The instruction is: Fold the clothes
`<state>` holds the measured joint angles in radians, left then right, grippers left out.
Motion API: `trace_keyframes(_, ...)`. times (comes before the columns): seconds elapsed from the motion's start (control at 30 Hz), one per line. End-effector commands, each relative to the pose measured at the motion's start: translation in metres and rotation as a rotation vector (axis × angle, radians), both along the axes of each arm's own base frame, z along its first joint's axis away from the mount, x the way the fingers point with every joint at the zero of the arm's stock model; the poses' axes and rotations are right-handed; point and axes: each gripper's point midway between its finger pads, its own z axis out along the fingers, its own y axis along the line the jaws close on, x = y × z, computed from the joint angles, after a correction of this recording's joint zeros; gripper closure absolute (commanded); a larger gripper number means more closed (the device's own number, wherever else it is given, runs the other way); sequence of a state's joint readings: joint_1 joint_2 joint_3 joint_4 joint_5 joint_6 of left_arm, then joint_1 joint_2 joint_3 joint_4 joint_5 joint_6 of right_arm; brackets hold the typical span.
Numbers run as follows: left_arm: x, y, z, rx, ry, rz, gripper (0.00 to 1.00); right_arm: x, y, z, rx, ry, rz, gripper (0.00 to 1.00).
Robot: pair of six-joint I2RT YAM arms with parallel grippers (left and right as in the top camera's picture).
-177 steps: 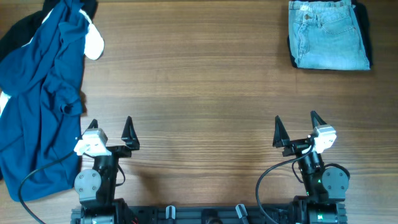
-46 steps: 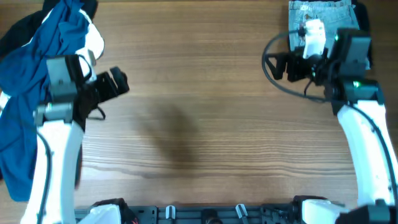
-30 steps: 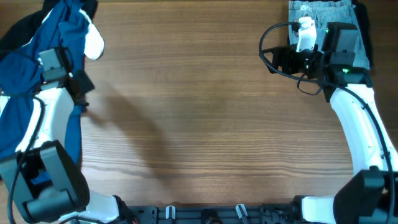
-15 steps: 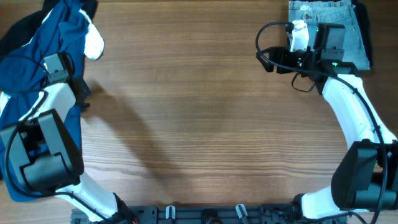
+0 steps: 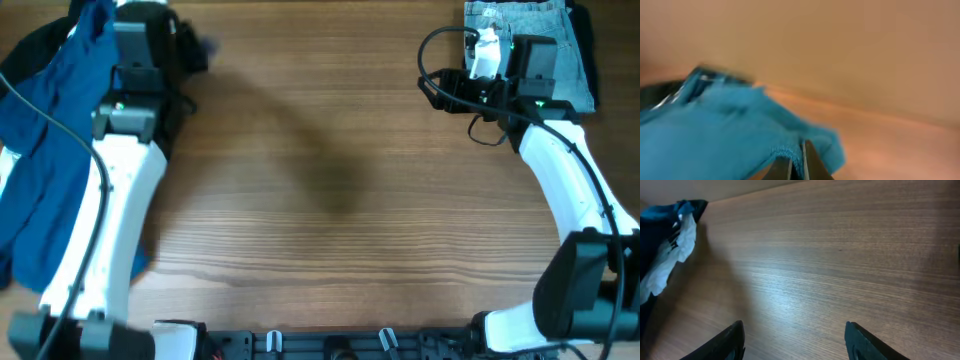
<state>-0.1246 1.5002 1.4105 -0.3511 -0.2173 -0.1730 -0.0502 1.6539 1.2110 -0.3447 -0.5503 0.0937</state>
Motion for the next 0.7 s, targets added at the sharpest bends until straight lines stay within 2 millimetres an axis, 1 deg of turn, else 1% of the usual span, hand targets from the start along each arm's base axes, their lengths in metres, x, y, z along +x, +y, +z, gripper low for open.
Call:
trace_keyframes(0.0, -0.002, -0.066, 0.050, -0.186, -0.160, -0.162, 0.96, -0.010, -0.010, 0.060, 0.024, -0.118, -0.026, 0.36)
trace_keyframes(0.07, 0.002, -0.102, 0.054, -0.277, -0.188, -0.247, 0.96, -0.018, -0.025, 0.078, 0.020, -0.151, -0.061, 0.36)
trace_keyframes(0.13, 0.011, -0.128, 0.051, -0.339, -0.205, -0.293, 0.96, -0.026, -0.038, 0.088, 0.016, -0.159, -0.096, 0.35)
trace_keyframes(0.2, 0.022, -0.152, 0.044, -0.366, -0.229, -0.329, 0.96, -0.033, -0.048, 0.090, 0.015, -0.145, -0.121, 0.36)
trace_keyframes(0.27, 0.030, -0.173, 0.043, -0.384, -0.273, -0.366, 0.96, -0.037, -0.053, 0.084, 0.012, -0.116, -0.131, 0.35)
trace_keyframes(0.3, 0.034, -0.184, 0.051, -0.416, -0.321, -0.384, 0.96, -0.040, -0.053, 0.081, 0.003, -0.104, -0.125, 0.35)
trace_keyframes(0.33, 0.034, -0.189, 0.060, -0.438, -0.361, -0.395, 0.96, -0.042, -0.053, 0.079, -0.004, -0.097, -0.116, 0.35)
trace_keyframes(0.4, 0.032, -0.192, 0.085, -0.481, -0.455, -0.412, 0.96, -0.045, -0.049, 0.077, 0.013, -0.081, -0.100, 0.34)
trace_keyframes(0.43, 0.029, -0.192, 0.105, -0.521, -0.518, -0.420, 0.96, -0.047, -0.042, 0.080, 0.034, -0.088, -0.061, 0.34)
trace_keyframes(0.5, 0.025, -0.190, 0.132, -0.594, -0.573, -0.422, 0.96, -0.051, -0.028, 0.085, 0.076, -0.105, 0.007, 0.34)
trace_keyframes(0.53, 0.022, -0.189, 0.150, -0.626, -0.611, -0.428, 0.96, -0.053, -0.022, 0.087, 0.091, -0.107, 0.031, 0.34)
trace_keyframes(0.6, 0.017, -0.190, 0.172, -0.642, -0.653, -0.445, 0.96, -0.054, -0.006, 0.088, 0.102, -0.118, 0.087, 0.34)
trace_keyframes(0.63, 0.011, -0.194, 0.189, -0.653, -0.684, -0.462, 0.96, -0.053, 0.000, 0.088, 0.097, -0.127, 0.111, 0.31)
trace_keyframes(0.67, 0.006, -0.196, 0.202, -0.661, -0.707, -0.474, 0.96, -0.052, 0.008, 0.086, 0.095, -0.131, 0.132, 0.30)
